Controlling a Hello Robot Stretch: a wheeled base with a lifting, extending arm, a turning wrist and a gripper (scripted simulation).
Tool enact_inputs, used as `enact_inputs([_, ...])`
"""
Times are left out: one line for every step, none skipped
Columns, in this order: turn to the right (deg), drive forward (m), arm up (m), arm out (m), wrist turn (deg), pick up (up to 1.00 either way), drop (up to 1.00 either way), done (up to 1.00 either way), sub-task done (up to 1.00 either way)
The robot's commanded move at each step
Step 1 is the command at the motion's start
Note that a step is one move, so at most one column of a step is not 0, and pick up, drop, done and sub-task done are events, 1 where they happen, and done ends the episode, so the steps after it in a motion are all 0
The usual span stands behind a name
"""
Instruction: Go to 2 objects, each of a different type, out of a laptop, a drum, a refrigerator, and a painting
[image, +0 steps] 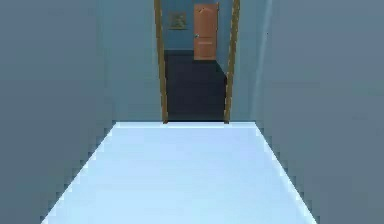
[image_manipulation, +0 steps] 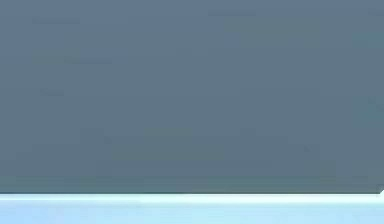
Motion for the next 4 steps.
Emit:
enact_inputs([-45.0, 0.00, 0.00, 0.00, 0.0, 0.00, 0.00, 0.00, 0.00])
enact_inputs([-45.0, 0.00, 0.00, 0.00, 0.0, 0.00, 0.00, 0.00, 0.00])
enact_inputs([-45.0, 0.00, 0.00, 0.00, 0.0, 0.00, 0.00, 0.00, 0.00])
enact_inputs([-12.0, 0.00, 0.00, 0.00, 0.0, 0.00, 0.00, 0.00, 0.00])
